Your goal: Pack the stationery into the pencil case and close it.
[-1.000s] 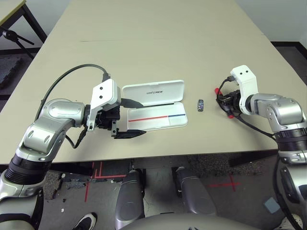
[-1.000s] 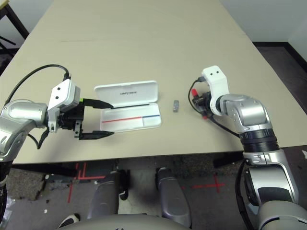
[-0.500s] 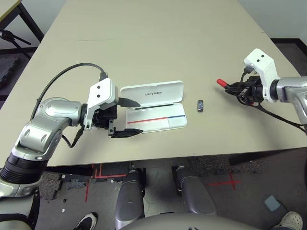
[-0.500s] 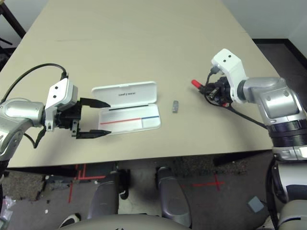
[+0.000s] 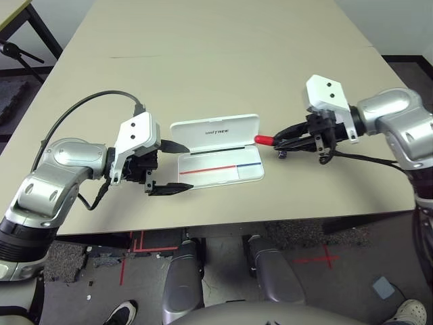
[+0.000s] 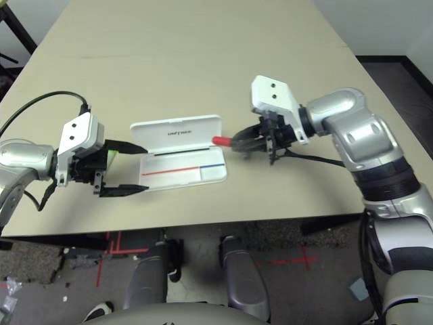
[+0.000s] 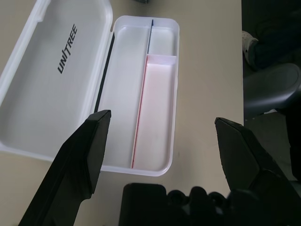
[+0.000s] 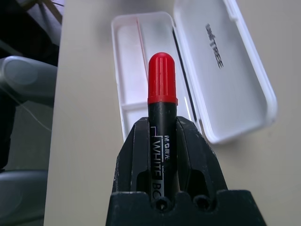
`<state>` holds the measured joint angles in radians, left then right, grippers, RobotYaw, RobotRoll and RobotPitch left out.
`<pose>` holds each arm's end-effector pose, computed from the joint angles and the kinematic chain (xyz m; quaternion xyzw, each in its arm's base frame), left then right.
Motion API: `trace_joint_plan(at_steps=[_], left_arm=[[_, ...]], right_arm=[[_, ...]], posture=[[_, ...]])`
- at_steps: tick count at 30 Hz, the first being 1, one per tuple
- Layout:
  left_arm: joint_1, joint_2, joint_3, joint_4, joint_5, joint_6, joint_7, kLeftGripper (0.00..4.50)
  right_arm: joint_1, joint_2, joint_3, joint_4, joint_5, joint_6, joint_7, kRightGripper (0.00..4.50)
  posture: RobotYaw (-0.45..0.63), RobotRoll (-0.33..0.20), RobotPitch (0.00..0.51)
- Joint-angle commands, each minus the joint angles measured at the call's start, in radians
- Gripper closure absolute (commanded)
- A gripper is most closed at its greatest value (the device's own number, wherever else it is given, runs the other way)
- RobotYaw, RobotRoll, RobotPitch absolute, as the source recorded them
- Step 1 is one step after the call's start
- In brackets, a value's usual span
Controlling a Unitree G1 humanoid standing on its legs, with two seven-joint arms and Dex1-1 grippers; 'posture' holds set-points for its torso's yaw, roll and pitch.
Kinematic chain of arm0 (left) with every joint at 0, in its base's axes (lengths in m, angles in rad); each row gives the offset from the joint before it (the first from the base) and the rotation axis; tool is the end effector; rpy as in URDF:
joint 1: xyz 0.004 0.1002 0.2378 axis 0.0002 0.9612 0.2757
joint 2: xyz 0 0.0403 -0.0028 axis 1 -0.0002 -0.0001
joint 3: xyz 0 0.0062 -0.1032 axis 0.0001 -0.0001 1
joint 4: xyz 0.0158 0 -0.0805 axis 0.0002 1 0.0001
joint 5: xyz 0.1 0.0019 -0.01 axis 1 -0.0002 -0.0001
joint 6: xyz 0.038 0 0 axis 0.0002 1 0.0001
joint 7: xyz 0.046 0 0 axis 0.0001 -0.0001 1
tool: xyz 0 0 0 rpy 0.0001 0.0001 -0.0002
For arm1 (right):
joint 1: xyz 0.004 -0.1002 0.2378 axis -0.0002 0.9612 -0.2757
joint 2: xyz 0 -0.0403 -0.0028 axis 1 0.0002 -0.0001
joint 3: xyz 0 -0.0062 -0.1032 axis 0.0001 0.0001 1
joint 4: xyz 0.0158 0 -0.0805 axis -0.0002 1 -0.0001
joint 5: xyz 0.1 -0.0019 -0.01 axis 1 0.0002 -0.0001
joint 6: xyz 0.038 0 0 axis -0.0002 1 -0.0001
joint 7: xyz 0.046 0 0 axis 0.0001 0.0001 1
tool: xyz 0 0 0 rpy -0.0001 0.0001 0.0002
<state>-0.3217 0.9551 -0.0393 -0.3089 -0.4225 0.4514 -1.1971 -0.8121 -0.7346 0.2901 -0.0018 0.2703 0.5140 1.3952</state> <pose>0.2334 0.2444 0.2046 0.2641 0.1189 -0.5810 0.7606 0.2983 -0.1884 0.2376 -0.2794 0.1189 0.6594 0.6877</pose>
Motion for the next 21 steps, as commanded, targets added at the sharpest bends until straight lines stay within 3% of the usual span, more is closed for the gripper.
trace_joint_plan(at_steps=[1, 9, 21], left_arm=[[0.027, 0.014, 0.013, -0.033, 0.009, 0.005, 0.012, 0.00], [0.064, 0.020, 0.020, -0.069, 0.009, 0.019, 0.038, 0.00], [0.097, 0.028, 0.028, -0.094, 0.017, 0.034, 0.068, 0.00]], right_arm=[[-0.029, 0.063, 0.054, -0.007, -0.017, -0.039, 0.008, 3.99], [-0.054, 0.182, 0.121, 0.027, -0.087, -0.130, -0.015, 3.99], [-0.058, 0.286, 0.201, 0.166, -0.292, -0.315, -0.150, 3.99]], posture=[[-0.06, 0.000, 0.171], [-0.04, 0.000, 0.181], [-0.02, 0.000, 0.191]])
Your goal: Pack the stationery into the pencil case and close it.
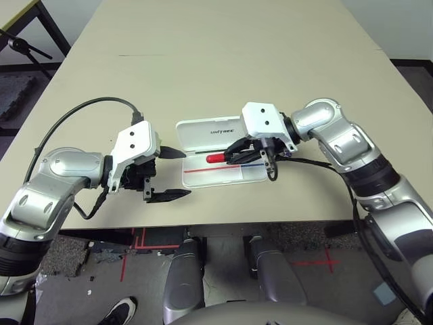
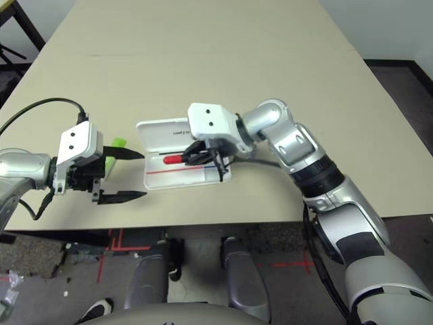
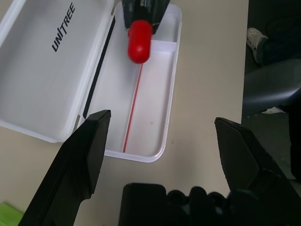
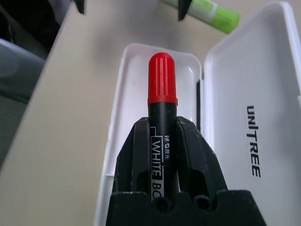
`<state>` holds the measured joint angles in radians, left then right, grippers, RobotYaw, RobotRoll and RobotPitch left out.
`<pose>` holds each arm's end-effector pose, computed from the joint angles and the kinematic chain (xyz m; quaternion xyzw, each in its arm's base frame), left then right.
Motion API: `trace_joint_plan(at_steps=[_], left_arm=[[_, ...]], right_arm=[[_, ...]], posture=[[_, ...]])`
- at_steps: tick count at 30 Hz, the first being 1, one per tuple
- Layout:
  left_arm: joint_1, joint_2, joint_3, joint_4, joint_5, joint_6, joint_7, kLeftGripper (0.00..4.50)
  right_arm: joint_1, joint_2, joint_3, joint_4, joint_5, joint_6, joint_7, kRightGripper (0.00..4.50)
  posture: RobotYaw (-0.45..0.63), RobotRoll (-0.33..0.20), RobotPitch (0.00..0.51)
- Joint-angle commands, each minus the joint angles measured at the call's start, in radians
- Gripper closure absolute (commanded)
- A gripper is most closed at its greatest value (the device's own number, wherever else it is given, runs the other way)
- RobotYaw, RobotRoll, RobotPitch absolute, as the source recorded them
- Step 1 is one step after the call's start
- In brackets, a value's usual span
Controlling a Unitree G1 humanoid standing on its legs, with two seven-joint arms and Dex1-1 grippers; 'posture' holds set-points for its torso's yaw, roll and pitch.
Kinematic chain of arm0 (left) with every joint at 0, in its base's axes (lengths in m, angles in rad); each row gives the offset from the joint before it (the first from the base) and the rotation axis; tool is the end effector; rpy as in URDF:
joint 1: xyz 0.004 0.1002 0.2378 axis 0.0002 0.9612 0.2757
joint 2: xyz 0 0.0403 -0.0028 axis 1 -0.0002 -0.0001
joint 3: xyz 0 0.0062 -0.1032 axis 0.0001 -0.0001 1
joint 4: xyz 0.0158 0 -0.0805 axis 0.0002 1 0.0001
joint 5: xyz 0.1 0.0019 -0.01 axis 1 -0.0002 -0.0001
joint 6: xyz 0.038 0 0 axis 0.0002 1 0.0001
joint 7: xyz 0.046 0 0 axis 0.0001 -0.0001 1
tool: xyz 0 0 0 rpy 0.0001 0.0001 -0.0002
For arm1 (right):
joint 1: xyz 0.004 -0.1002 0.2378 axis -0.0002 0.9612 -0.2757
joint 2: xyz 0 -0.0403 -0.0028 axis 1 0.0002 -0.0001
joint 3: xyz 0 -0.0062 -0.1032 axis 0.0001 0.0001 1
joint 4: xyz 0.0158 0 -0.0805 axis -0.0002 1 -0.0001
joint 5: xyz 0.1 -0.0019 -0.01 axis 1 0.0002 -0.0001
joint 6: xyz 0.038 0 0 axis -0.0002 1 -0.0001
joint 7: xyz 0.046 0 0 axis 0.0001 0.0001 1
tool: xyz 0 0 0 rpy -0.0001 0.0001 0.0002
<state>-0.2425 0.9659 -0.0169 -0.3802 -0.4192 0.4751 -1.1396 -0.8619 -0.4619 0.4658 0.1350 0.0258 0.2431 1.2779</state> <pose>0.2217 0.2434 0.1979 0.2662 0.1296 -0.5645 0.7706 0.3098 -0.1106 0.2065 -0.3725 0.0430 0.6792 0.6310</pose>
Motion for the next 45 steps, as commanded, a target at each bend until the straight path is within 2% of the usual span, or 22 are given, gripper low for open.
trace_joint_plan(at_steps=[1, 7, 12, 18, 21, 24, 29, 33, 37, 41, 45], left_arm=[[0.018, 0.018, 0.006, -0.025, 0.014, 0.012, 0.012, 0.00], [0.022, 0.021, 0.004, -0.031, 0.014, 0.034, 0.026, 0.00], [0.024, 0.021, 0.003, -0.031, 0.016, 0.070, 0.049, 0.00], [0.032, 0.012, 0.003, -0.024, 0.030, 0.076, 0.076, 0.00], [0.036, 0.014, 0.016, -0.023, 0.029, 0.086, 0.092, 0.00], [0.048, 0.029, 0.035, -0.030, 0.035, 0.145, 0.133, 0.00], [0.023, -0.006, 0.094, -0.051, 0.000, 0.340, 0.272, 0.00], [-0.007, -0.042, 0.140, -0.068, -0.016, 0.482, 0.380, 0.00], [-0.032, -0.060, 0.155, -0.062, -0.009, 0.604, 0.472, 0.00], [-0.072, -0.090, 0.140, -0.013, 0.006, 0.727, 0.560, 0.00], [-0.114, -0.137, 0.124, 0.041, 0.018, 0.768, 0.615, 0.00]], right_arm=[[-0.007, 0.021, 0.027, 0.037, -0.059, -0.051, -0.040, 3.99], [0.010, 0.070, 0.033, 0.055, -0.113, -0.053, -0.106, 3.99], [0.022, 0.101, 0.011, 0.050, -0.104, -0.072, -0.137, 2.24], [0.025, 0.103, -0.077, -0.009, 0.028, 0.002, -0.090, 0.03], [0.024, 0.048, -0.117, -0.047, 0.102, 0.087, -0.023, 0.03], [0.030, -0.080, -0.160, -0.095, 0.190, 0.211, 0.093, 0.03], [0.054, -0.233, -0.230, -0.147, 0.298, 0.319, 0.182, 0.03], [0.091, -0.307, -0.258, -0.192, 0.342, 0.363, 0.201, 0.03], [0.123, -0.331, -0.260, -0.219, 0.353, 0.379, 0.183, 0.03], [0.138, -0.311, -0.256, -0.245, 0.364, 0.398, 0.149, 0.03], [0.142, -0.303, -0.243, -0.257, 0.366, 0.397, 0.135, 0.03]], posture=[[-0.02, 0.000, 0.191], [-0.02, 0.000, 0.193], [-0.02, 0.000, 0.195], [-0.02, 0.000, 0.195], [-0.02, 0.000, 0.195], [-0.02, 0.000, 0.202], [-0.02, 0.000, 0.207], [-0.03, 0.000, 0.211], [-0.04, 0.000, 0.216], [-0.04, 0.000, 0.220], [-0.04, 0.000, 0.223]])
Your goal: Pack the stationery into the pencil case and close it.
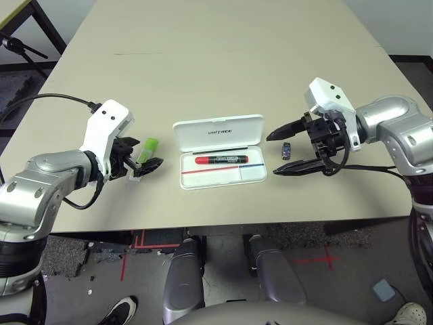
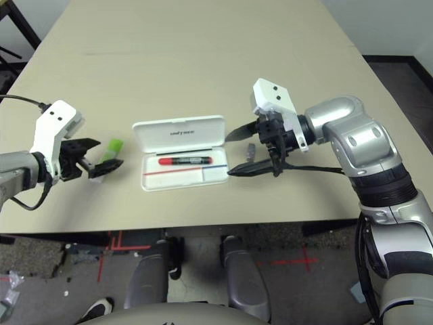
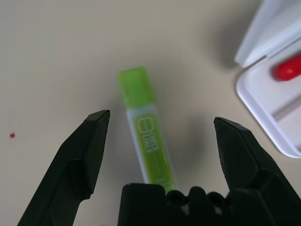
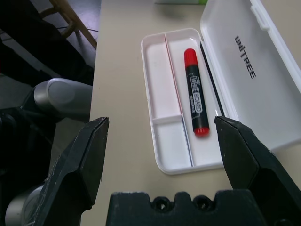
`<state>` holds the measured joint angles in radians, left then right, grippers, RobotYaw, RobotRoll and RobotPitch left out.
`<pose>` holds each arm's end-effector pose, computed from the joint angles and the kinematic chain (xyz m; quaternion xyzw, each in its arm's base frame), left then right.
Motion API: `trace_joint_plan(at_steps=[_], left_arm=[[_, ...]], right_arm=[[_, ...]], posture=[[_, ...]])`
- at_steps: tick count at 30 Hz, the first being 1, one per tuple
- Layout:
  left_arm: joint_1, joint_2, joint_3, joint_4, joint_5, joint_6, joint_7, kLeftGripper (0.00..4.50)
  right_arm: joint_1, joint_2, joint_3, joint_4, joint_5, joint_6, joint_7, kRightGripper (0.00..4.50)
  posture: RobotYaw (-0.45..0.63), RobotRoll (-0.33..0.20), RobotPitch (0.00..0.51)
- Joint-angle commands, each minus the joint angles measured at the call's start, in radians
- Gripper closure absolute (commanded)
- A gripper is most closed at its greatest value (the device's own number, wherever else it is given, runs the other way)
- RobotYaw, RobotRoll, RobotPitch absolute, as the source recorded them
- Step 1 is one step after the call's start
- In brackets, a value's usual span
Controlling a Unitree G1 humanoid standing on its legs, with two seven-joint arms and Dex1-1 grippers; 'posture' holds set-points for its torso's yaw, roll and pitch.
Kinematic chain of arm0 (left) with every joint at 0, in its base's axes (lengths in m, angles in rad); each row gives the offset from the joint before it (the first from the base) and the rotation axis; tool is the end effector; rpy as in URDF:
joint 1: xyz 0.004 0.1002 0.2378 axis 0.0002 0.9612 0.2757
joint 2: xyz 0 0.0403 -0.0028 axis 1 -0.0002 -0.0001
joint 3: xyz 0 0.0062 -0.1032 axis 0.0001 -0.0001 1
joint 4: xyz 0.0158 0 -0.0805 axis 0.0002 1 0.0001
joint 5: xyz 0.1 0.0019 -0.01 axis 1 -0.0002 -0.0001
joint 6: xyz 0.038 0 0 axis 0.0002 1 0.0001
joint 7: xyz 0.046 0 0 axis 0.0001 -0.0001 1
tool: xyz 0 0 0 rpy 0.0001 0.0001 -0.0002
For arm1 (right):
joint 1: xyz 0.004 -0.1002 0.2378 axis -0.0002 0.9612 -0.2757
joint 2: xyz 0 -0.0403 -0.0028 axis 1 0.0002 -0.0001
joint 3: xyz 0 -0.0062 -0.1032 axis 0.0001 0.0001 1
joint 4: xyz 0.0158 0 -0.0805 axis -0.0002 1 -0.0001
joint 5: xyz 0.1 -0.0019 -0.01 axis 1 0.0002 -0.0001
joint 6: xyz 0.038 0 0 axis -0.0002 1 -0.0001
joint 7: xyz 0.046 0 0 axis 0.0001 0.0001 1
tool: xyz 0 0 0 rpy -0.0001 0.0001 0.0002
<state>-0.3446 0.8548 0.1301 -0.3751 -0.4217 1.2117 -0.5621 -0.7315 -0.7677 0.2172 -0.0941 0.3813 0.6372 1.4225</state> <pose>0.2226 0.2610 0.1980 0.1478 0.2786 -0.1952 0.9287 0.2855 -0.2003 0.2315 -0.2110 0.1361 0.6808 0.6881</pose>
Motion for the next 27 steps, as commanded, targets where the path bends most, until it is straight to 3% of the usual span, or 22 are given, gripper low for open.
trace_joint_plan(at_steps=[1, 11, 15, 21, 27], left_arm=[[-0.015, -0.037, -0.027, 0.047, 0.023, 0.031, 0.047, 0.00], [-0.008, -0.074, -0.075, 0.148, 0.048, -0.005, 0.073, 0.00], [0.004, -0.064, -0.083, 0.147, 0.040, -0.016, 0.053, 0.96], [0.002, -0.029, -0.069, 0.155, 0.042, -0.029, 0.032, 3.33], [0.014, 0.020, -0.054, 0.153, 0.038, -0.046, 0.001, 3.43]], right_arm=[[0.013, 0.005, 0.009, -0.029, 0.010, 0.001, -0.012, 0.03], [0.018, 0.031, 0.008, -0.057, 0.017, 0.006, -0.053, 0.03], [0.020, 0.024, 0.004, -0.059, 0.017, 0.004, -0.057, 0.00], [0.017, 0.020, 0.001, -0.051, 0.015, -0.006, -0.059, 0.00], [0.007, 0.026, 0.006, -0.031, 0.007, -0.023, -0.059, 0.00]], posture=[[-0.04, 0.000, 0.223], [-0.07, 0.000, 0.221], [-0.07, 0.000, 0.209], [-0.06, 0.000, 0.199], [-0.05, 0.000, 0.193]])
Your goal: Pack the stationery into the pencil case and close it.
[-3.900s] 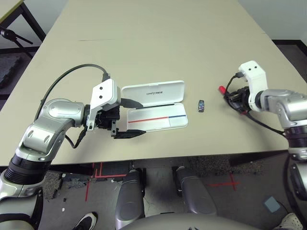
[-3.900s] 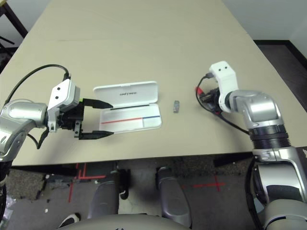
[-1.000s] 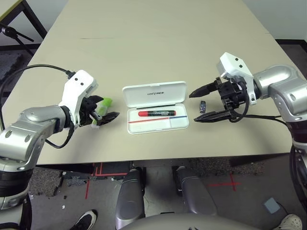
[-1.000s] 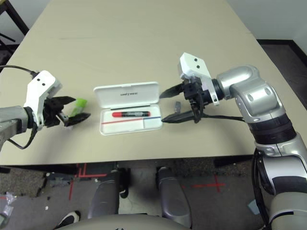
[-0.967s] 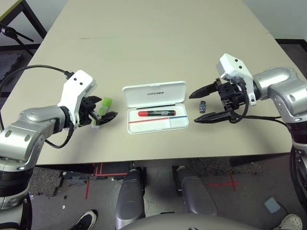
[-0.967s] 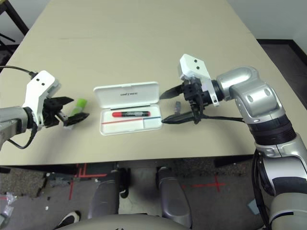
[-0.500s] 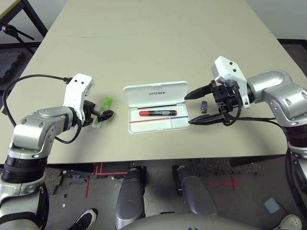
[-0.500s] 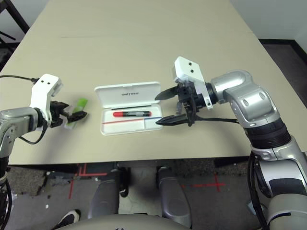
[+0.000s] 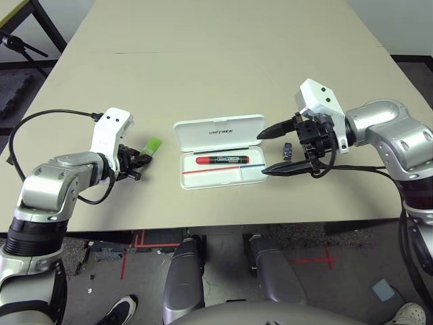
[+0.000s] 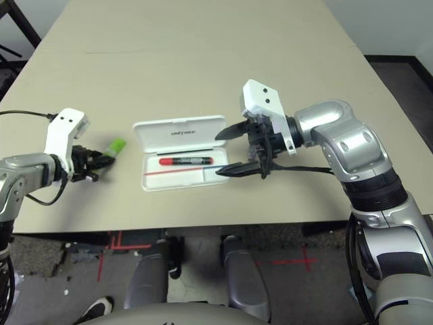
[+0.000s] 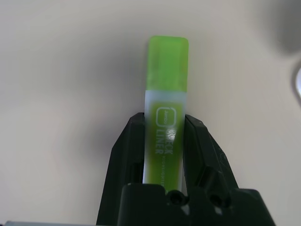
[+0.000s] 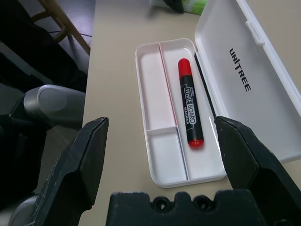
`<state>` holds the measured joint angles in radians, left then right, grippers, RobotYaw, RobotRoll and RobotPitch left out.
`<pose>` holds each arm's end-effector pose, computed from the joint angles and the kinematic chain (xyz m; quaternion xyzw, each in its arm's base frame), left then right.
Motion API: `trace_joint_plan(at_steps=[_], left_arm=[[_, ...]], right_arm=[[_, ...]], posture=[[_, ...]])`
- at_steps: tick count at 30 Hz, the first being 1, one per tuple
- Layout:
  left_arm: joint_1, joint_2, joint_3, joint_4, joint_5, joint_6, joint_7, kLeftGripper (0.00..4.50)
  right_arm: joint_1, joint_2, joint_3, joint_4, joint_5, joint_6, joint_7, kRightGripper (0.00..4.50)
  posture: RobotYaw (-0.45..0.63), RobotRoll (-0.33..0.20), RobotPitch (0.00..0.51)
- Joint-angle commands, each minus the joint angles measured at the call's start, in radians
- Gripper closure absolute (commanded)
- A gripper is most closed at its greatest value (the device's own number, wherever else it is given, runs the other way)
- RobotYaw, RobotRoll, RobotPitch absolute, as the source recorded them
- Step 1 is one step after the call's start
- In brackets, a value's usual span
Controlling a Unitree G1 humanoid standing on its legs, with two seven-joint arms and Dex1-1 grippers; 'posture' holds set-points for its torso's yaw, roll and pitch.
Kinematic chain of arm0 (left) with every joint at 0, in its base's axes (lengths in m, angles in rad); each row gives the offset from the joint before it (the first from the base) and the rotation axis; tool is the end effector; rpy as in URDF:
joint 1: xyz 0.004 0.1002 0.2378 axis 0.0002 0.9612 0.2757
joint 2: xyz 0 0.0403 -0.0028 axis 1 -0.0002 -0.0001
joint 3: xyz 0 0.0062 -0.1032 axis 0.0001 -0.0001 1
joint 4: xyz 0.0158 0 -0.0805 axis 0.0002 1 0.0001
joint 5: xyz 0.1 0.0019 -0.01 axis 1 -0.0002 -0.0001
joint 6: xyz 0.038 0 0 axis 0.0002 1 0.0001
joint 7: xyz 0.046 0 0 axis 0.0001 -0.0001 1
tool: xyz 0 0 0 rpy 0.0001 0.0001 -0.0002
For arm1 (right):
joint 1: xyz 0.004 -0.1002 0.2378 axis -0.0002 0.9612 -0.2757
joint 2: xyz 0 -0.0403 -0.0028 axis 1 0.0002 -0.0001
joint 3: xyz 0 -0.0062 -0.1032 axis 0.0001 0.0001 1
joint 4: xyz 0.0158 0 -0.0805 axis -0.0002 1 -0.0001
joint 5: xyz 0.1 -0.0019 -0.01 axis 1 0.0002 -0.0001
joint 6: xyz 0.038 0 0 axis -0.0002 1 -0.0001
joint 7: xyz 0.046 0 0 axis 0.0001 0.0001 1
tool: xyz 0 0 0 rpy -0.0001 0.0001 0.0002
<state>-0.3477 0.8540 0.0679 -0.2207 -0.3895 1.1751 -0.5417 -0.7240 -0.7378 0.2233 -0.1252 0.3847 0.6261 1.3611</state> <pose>0.2329 0.2725 0.1771 0.1316 0.3312 -0.1611 0.9203 0.2834 -0.1908 0.2294 -0.2161 0.1133 0.6762 0.6951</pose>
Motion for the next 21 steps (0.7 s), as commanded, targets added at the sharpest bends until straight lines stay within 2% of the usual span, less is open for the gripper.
trace_joint_plan(at_steps=[1, 4, 7, 9, 13, 16, 19, 21], left_arm=[[0.032, 0.038, 0.014, -0.007, 0.007, -0.052, -0.042, 3.43], [0.096, 0.085, 0.042, -0.025, 0.003, -0.221, -0.144, 3.43], [0.199, 0.126, 0.095, -0.061, -0.033, -0.461, -0.341, 3.43], [0.256, 0.148, 0.136, -0.079, -0.071, -0.537, -0.447, 3.43], [0.304, 0.200, 0.165, -0.092, -0.114, -0.579, -0.581, 3.43], [0.346, 0.252, 0.130, -0.118, -0.090, -0.616, -0.651, 3.43], [0.355, 0.258, 0.096, -0.152, -0.084, -0.640, -0.671, 3.43], [0.312, 0.249, 0.060, -0.183, -0.089, -0.629, -0.665, 3.43]], right_arm=[[-0.002, -0.004, 0.000, 0.004, 0.003, -0.014, 0.003, 0.00], [-0.004, -0.007, -0.001, 0.012, 0.000, -0.021, 0.005, 0.00], [-0.004, -0.013, 0.001, 0.015, -0.002, -0.022, 0.008, 0.00], [-0.005, -0.016, 0.001, 0.017, -0.003, -0.024, 0.011, 0.00], [-0.006, -0.029, 0.003, 0.028, -0.012, -0.036, 0.019, 0.00], [-0.005, -0.039, 0.007, 0.037, -0.021, -0.048, 0.024, 0.00], [-0.005, -0.050, 0.009, 0.048, -0.029, -0.060, 0.030, 0.00], [0.000, -0.061, 0.009, 0.052, -0.036, -0.068, 0.039, 0.00]], posture=[[-0.05, 0.000, 0.193], [-0.05, 0.000, 0.195], [-0.04, 0.000, 0.196], [-0.04, 0.000, 0.202], [-0.04, 0.000, 0.205], [-0.04, 0.000, 0.205], [-0.03, 0.000, 0.208], [-0.03, 0.000, 0.208]])
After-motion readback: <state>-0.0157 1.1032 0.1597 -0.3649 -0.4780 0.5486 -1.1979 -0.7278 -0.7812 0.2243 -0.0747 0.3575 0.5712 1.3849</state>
